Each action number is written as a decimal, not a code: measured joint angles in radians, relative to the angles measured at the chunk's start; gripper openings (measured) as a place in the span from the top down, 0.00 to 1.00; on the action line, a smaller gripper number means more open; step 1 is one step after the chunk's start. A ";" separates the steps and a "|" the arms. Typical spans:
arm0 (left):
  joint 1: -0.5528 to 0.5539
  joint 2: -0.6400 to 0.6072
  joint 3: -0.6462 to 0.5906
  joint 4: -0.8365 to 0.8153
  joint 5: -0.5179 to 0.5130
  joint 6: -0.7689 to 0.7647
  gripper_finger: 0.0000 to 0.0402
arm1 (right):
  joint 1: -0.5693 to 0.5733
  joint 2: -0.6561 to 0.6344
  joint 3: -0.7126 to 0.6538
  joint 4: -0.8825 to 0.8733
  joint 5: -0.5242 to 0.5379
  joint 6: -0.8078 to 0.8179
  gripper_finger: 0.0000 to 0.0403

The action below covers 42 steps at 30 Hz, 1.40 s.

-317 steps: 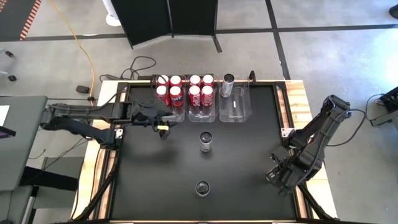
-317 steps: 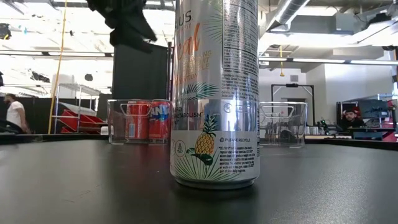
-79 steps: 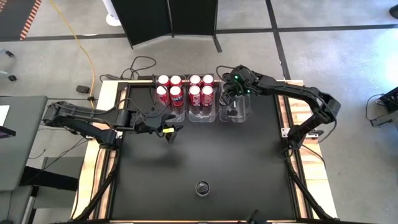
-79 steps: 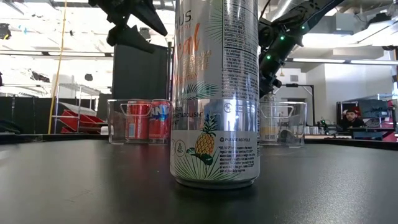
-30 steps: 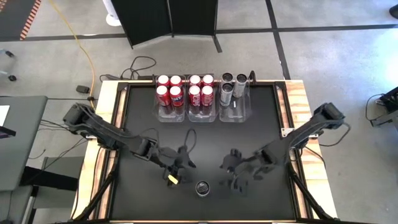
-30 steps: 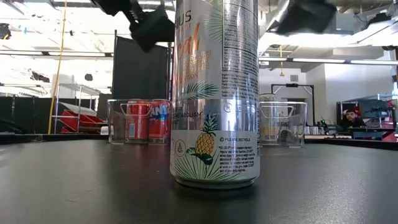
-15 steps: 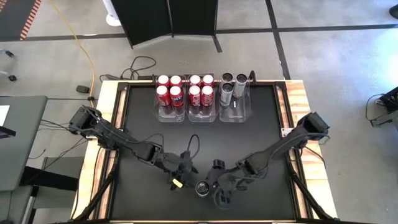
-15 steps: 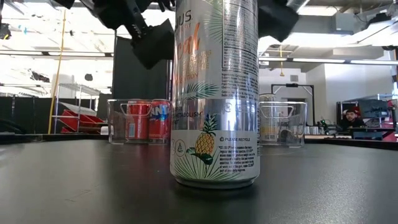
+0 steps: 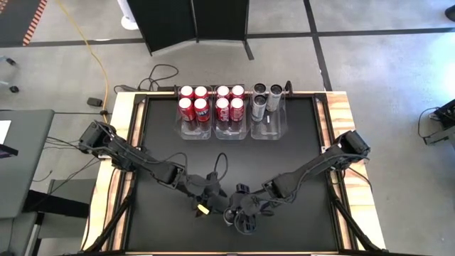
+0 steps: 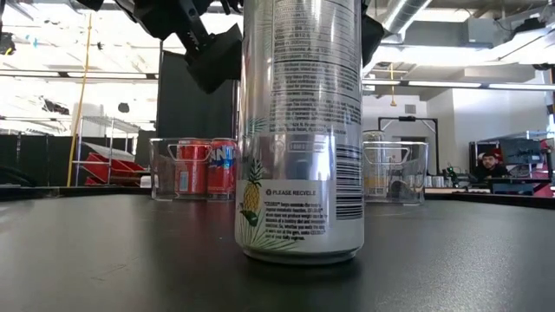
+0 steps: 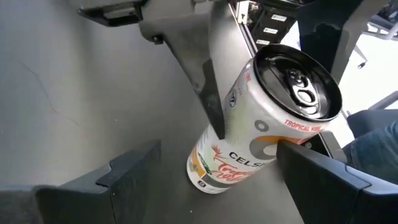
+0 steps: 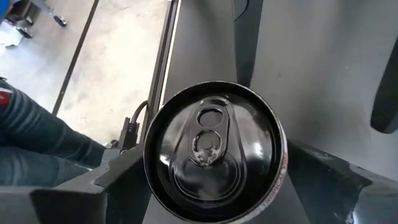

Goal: Sort soda cans
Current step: Put the white yellow soda can into the right transparent bin

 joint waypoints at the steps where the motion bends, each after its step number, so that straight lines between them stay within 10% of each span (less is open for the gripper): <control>1: 0.000 0.000 0.000 -0.001 0.000 0.000 0.21 | -0.003 0.000 0.000 0.000 -0.005 0.001 0.13; 12: 0.028 -0.040 -0.003 -0.035 0.002 -0.080 0.21 | -0.022 -0.006 0.000 -0.007 -0.008 0.038 0.37; 25: 0.124 -0.371 0.003 -0.219 -0.159 0.016 0.21 | -0.092 -0.202 -0.001 -0.288 0.209 0.066 0.39; 34: 0.134 -0.524 0.001 -0.302 -0.449 0.039 0.21 | -0.261 -0.487 0.000 -0.544 0.360 0.047 0.39; 42: 0.178 -0.538 0.005 -0.181 -0.461 0.114 0.21 | -0.542 -0.651 -0.022 -0.725 0.365 -0.044 0.39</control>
